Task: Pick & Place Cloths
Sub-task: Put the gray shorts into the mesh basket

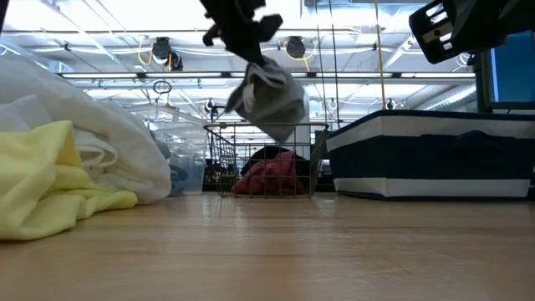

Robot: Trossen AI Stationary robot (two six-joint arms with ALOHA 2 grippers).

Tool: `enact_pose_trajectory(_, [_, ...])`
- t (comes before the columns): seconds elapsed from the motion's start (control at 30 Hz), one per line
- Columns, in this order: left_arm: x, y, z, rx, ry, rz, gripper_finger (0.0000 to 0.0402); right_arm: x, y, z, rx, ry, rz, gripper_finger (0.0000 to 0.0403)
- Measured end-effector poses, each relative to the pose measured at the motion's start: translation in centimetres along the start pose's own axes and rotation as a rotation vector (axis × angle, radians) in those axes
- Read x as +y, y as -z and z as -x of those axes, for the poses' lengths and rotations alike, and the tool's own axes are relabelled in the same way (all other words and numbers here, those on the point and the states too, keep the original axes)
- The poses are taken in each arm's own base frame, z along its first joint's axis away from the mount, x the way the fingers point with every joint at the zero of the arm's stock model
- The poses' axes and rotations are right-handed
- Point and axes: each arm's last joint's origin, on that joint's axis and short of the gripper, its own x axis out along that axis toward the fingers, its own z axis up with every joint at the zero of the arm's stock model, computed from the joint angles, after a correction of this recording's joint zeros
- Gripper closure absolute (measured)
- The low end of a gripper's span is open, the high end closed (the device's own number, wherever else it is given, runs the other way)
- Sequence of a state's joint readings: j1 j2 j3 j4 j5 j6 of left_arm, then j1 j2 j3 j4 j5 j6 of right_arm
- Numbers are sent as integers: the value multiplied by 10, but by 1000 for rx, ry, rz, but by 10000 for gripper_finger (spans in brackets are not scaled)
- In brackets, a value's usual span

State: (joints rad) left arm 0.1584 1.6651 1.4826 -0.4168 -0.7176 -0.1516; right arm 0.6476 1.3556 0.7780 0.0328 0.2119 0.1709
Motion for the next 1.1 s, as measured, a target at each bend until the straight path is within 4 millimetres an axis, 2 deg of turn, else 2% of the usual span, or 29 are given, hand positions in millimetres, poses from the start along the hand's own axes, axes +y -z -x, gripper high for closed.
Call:
enact_pose_trajectory(0.23, [-10, 22, -37, 121, 53, 3, 396, 0, 0, 0, 0, 0, 0, 287])
enact_pose_trajectory(0.77, [-15, 77, -109, 414, 142, 31, 391, 0, 0, 0, 1, 0, 0, 287])
enact_pose_trajectory(0.93, [-17, 89, -122, 483, 219, 50, 394, 0, 0, 0, 0, 0, 0, 287])
enact_pose_trajectory(1.1, [-16, 88, -122, 492, 261, 66, 396, 0, 0, 0, 1, 0, 0, 287])
